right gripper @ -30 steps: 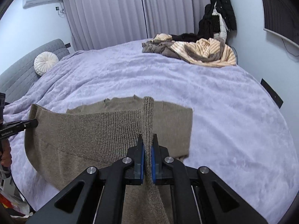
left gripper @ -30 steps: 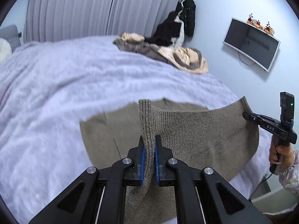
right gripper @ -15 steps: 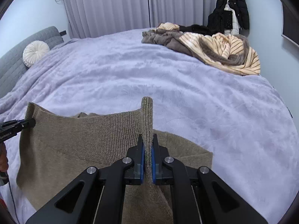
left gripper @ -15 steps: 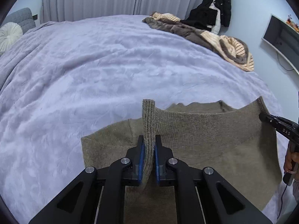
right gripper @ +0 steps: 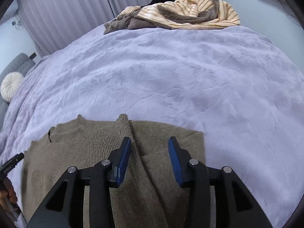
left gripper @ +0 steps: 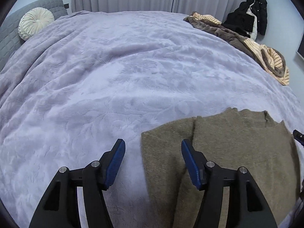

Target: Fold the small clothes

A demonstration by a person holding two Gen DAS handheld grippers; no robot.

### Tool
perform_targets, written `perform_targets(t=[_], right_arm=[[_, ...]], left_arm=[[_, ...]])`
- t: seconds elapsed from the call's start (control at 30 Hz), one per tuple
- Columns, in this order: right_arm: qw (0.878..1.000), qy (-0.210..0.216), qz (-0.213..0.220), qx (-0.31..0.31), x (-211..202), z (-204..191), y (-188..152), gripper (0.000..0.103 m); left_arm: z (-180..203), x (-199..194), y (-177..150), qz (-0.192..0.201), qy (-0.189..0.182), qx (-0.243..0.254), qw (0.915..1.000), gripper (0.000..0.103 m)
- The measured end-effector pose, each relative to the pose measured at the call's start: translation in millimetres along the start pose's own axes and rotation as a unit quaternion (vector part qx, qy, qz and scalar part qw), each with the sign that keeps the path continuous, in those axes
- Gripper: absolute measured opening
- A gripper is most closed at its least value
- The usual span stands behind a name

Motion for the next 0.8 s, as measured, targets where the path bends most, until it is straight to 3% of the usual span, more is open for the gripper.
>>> perform_targets(t=[0.07, 0.17, 0.23, 0.33, 0.43, 0.5, 0.63, 0.73, 0.8], right_arm=[[0.999, 0.035, 0.006, 0.013, -13, 1, -2, 0.019], [0.996, 0.089, -0.005, 0.013, -17, -9, -7, 0.016], [0.995, 0.102, -0.019, 0.006, -12, -18, -17, 0.016], [0.996, 0.080, -0.043, 0.000, 5, -21, -36, 0.016], [0.996, 0.078, -0.031, 0.027, 10, -6, -45, 0.003], [0.996, 0.079, -0.027, 0.045, 4, 3, -49, 0.003], [0.998, 0.050, -0.026, 0.031, -16, 11, -56, 0.003], [0.998, 0.049, -0.032, 0.028, -38, 11, -70, 0.009], [0.997, 0.057, -0.040, 0.025, -54, 8, -85, 0.009]], left_arm=[[11, -11, 0, 0.002, -0.035, 0.004, 0.9994, 0.063], [42, -19, -5, -0.005, -0.107, 0.021, 0.9940, 0.063], [62, -18, -14, -0.016, -0.141, 0.030, 0.9895, 0.063], [81, 0, -35, -0.041, -0.128, 0.043, 0.9900, 0.063], [75, 15, -56, -0.051, -0.110, 0.037, 0.9920, 0.063], [67, 7, -63, -0.041, -0.113, 0.034, 0.9922, 0.063], [51, -14, -73, -0.043, -0.082, 0.047, 0.9945, 0.063], [38, -36, -83, -0.037, -0.067, 0.041, 0.9962, 0.063], [34, -48, -94, -0.045, -0.077, 0.035, 0.9954, 0.063]])
Point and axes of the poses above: each gripper's, at about its wrist camera, not at the fingertips, and x roughly the way its jaws point, z to its right, y to its top, the point moved 2 cm from there along x, roughly the way its jaws point, and after that the axes turned 1 degree about -x, right-handed, at the moved point
